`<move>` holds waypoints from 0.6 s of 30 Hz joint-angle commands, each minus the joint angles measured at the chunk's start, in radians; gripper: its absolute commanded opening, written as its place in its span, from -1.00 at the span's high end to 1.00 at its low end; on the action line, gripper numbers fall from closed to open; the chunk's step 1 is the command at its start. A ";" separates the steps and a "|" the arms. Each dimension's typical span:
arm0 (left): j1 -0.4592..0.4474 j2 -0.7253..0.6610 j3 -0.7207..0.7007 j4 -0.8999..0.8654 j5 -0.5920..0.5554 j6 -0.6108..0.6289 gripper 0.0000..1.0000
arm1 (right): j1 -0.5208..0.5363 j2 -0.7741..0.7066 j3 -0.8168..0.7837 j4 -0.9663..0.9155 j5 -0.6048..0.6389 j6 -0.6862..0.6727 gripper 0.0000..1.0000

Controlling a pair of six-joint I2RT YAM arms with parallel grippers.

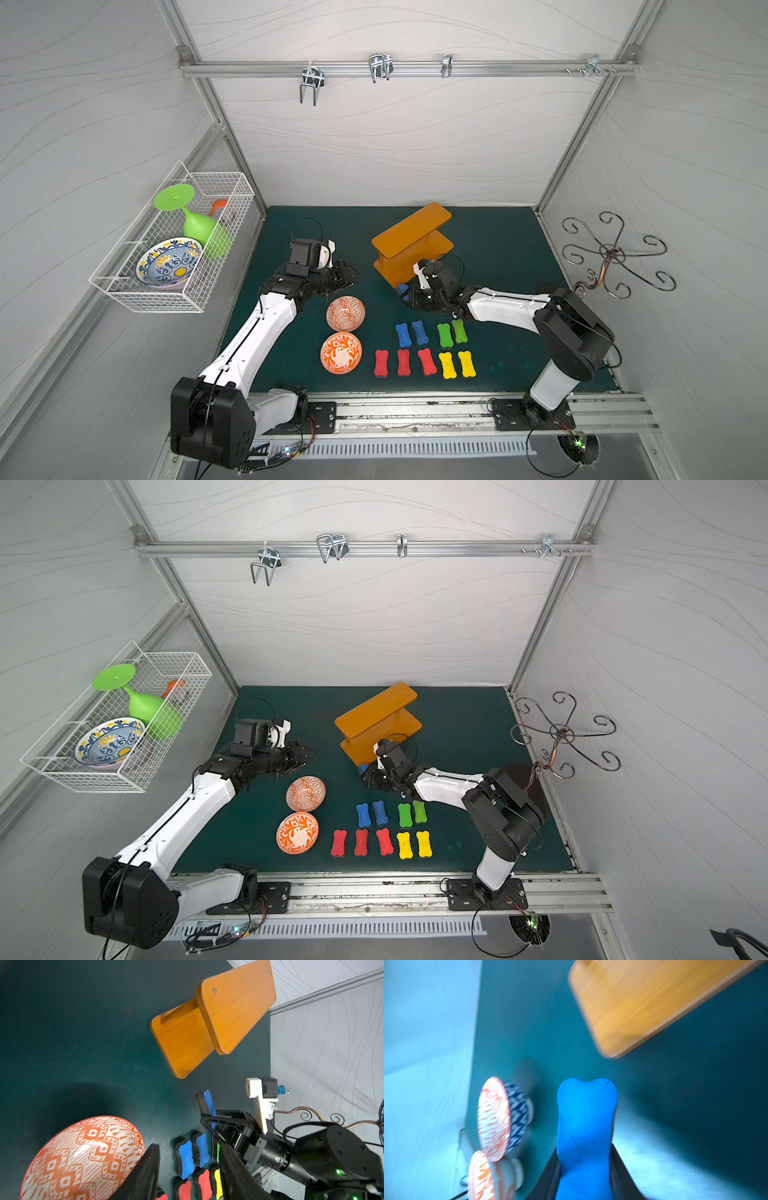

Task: Remove the whiteboard erasers from the shelf
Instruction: Place the whiteboard eraser at the center of the board.

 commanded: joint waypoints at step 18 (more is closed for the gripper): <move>0.039 -0.043 -0.019 0.003 -0.013 0.023 0.01 | 0.239 0.258 0.364 -0.440 0.328 -0.054 0.38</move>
